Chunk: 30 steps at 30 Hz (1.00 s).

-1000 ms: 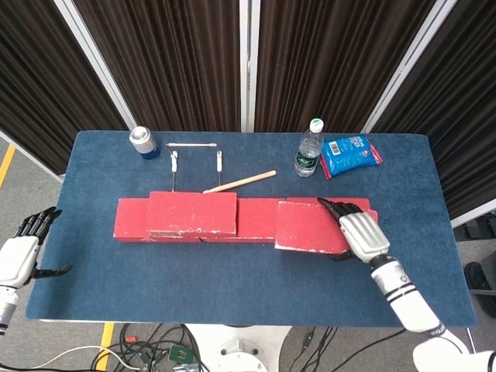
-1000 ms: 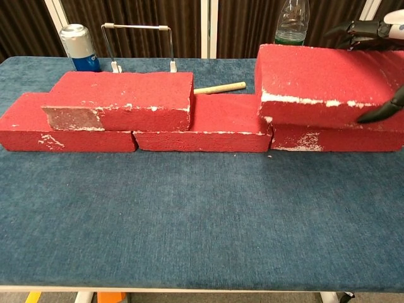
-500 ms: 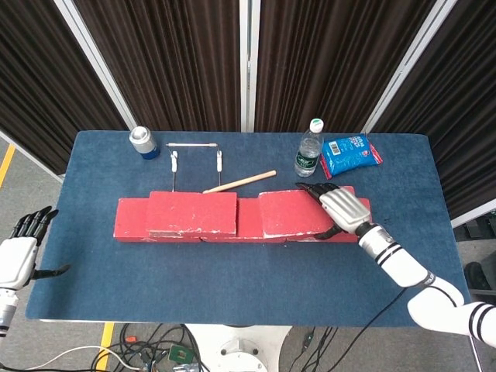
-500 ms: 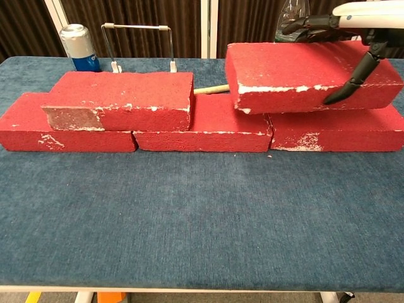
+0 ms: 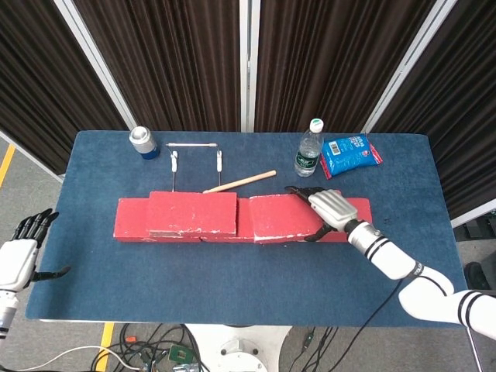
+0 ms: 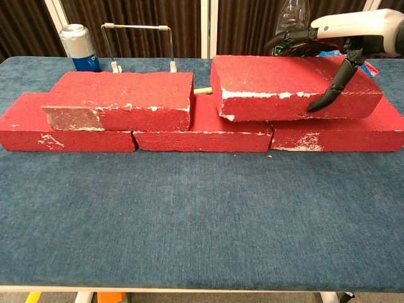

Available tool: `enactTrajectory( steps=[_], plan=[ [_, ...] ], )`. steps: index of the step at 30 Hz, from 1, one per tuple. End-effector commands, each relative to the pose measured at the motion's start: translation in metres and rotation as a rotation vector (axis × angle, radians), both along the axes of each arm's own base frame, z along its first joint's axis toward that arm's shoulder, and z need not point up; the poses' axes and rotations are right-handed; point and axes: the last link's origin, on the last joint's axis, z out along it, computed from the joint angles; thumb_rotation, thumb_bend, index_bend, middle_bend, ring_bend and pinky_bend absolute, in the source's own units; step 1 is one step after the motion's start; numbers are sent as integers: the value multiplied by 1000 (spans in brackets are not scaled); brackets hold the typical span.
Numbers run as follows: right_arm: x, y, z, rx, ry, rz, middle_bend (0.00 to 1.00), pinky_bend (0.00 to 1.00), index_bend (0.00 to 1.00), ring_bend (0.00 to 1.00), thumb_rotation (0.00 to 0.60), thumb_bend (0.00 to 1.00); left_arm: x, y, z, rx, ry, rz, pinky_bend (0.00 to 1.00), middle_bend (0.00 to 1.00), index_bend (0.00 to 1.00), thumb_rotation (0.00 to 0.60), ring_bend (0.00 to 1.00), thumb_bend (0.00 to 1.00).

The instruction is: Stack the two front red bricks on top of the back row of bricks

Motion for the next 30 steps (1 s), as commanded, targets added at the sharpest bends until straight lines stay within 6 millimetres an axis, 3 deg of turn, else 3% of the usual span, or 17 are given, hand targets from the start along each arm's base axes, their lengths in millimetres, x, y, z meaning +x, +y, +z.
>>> enactTrajectory(
  steps=[1, 7, 30],
  plan=[
    [5, -2, -5, 7, 32, 1, 192, 249, 0, 172, 600, 44, 0, -1, 1, 9, -4, -8, 0, 0, 7, 600, 0, 0],
    [10, -2, -12, -5, 64, -13, 193, 203, 0, 155, 600, 43, 0, -3, 2, 17, -7, -17, 0, 0, 7, 600, 0, 0],
    [15, -1, -30, -51, 76, -105, 190, 216, 0, 151, 600, 41, -3, -3, -4, -14, -23, -18, 0, 0, 7, 600, 0, 0]
  ],
)
